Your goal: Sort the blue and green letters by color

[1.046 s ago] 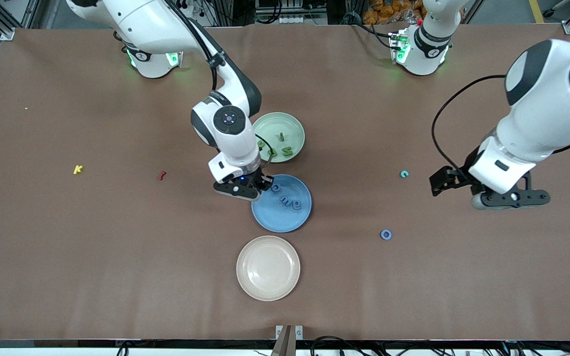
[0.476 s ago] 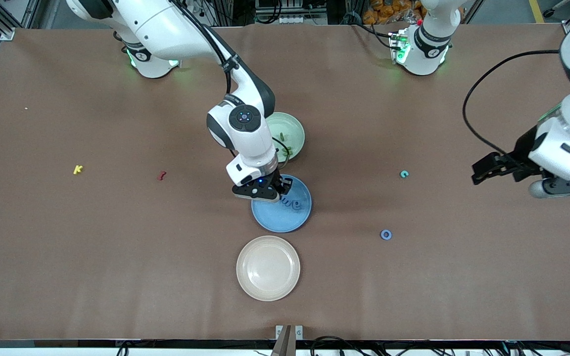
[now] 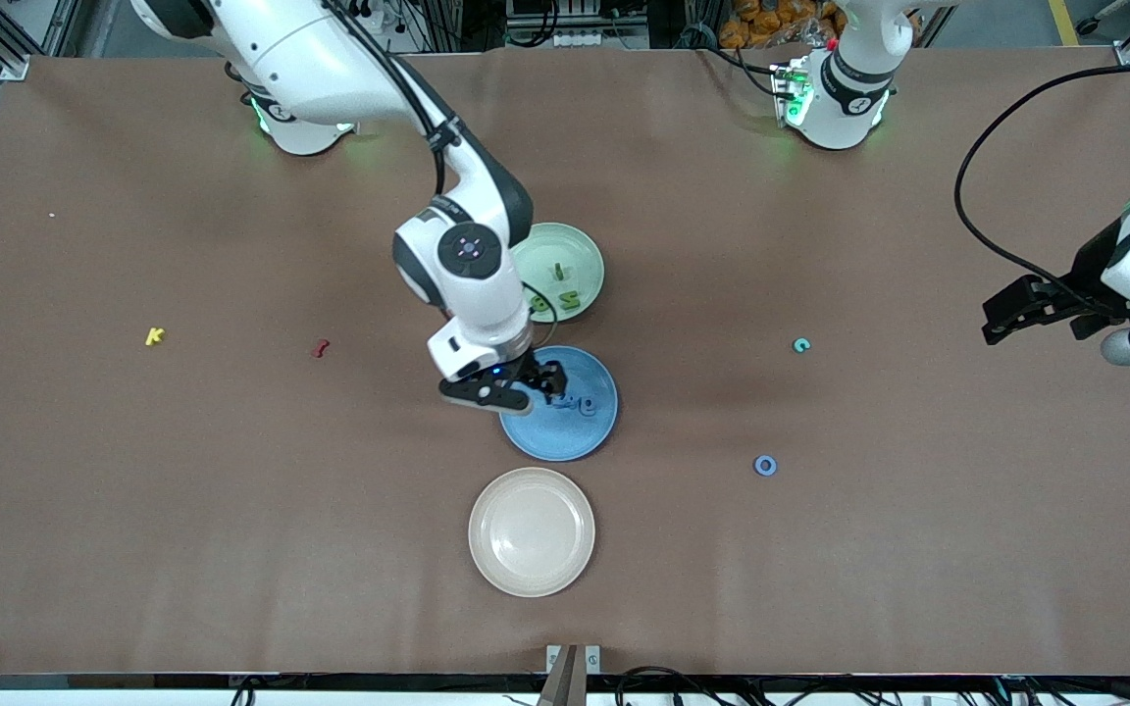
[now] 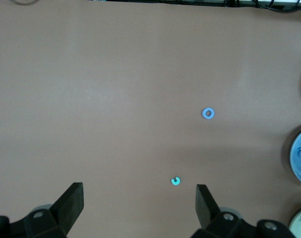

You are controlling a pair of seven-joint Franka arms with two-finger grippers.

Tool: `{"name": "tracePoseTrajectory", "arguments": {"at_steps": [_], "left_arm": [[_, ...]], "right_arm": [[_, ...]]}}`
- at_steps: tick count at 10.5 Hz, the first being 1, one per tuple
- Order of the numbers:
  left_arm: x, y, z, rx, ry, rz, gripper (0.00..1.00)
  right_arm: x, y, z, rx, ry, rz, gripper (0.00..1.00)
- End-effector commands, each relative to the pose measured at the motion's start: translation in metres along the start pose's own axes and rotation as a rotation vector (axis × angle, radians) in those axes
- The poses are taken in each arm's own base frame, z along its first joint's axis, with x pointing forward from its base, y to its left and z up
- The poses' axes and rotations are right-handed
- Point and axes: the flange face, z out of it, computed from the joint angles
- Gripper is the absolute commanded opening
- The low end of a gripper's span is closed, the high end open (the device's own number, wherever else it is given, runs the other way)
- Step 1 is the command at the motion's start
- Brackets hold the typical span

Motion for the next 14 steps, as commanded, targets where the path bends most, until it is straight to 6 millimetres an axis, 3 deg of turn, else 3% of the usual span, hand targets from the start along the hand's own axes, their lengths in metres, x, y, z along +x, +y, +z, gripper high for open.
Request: {"name": "tracePoseTrajectory", "arguments": {"at_steps": [1,4,7,9,11,14], "left_arm": [[-0.008,-0.011,-0.007,-0.024,-0.006,0.016,1.0],[-0.014,-0.015,-0.019,-0.025,-0.002,0.021,1.0],[-0.017,-0.02,-0.026,-0.024,0.006,0.021,1.0],[-0.019,-0.023,-0.031,-0.024,0.011,0.03,1.0],[-0.025,-0.019,-0.042,-0.032,0.015,0.035,1.0],[-0.034,-0.007,-0.053,-0.036,0.018,0.055,1.0]], "right_arm": [[0.075,0.094,-0.039,-0.112,-0.074,0.002,1.0],[0.143,0.202,-0.089,-0.138,-0.084,-0.062,1.0],[0.168,0.309,-0.149,-0.145,-0.068,-0.141,1.0],[0.171,0.363,-0.2,-0.177,-0.102,-0.152,1.0],[0.164,0.394,-0.26,-0.201,-0.131,-0.096,1.0],[0.172,0.409,-0.347,-0.213,-0.136,-0.033,1.0]]}}
